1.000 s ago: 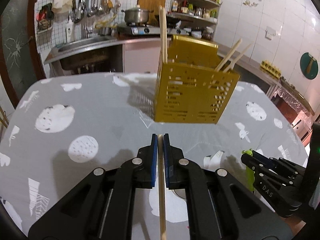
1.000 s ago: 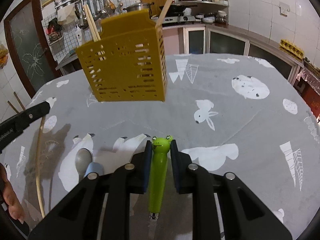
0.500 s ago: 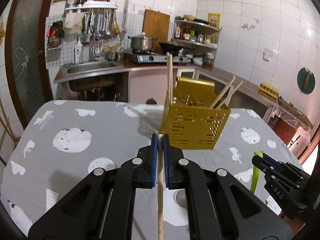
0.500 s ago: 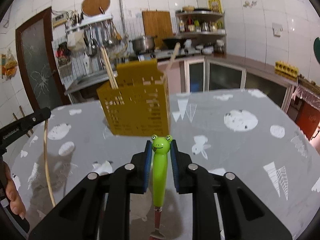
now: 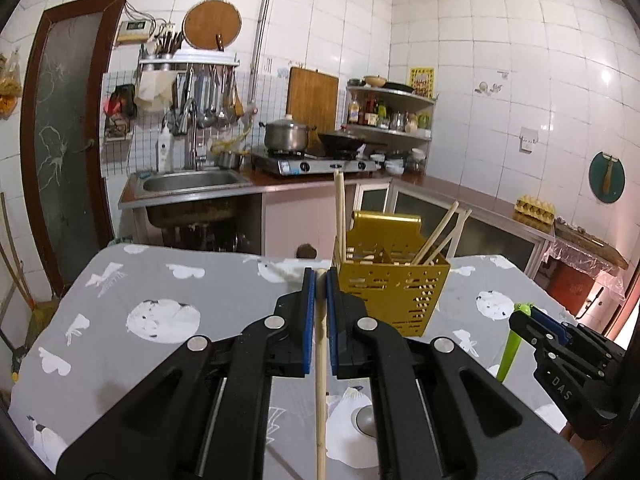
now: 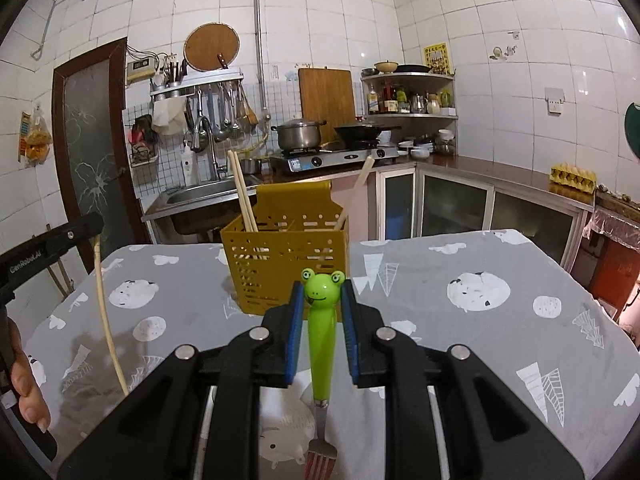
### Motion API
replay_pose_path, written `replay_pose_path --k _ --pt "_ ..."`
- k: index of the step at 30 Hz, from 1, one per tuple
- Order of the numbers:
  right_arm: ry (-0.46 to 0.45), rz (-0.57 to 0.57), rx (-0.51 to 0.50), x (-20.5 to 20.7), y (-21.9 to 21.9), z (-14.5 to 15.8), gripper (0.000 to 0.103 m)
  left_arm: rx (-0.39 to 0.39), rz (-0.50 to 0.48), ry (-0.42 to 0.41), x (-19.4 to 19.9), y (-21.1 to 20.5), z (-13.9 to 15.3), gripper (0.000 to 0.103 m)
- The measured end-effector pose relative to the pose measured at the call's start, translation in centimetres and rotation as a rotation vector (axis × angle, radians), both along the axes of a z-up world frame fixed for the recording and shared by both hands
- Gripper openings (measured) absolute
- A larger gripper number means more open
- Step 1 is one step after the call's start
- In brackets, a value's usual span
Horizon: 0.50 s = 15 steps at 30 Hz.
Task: Organize utensils
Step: 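Carry the frog fork and chopstick up over the yellow holder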
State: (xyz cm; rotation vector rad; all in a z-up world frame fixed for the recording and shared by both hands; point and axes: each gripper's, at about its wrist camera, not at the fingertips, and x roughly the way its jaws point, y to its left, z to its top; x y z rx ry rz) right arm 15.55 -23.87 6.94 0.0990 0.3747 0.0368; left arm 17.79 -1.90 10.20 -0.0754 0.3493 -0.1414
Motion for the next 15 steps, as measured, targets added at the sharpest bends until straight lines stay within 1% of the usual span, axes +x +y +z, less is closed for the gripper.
replay_pose_path --k 6,15 --pt "-0.022 0.002 -0.005 0.0 0.3 0.6 0.019 -0.004 0.000 -0.051 -0.5 0.3 0.9 0.004" --pt "-0.036 -0.002 0.003 1.1 0.1 1.1 0.019 -0.007 -0.002 -0.073 0.0 0.2 1.4 0.004"
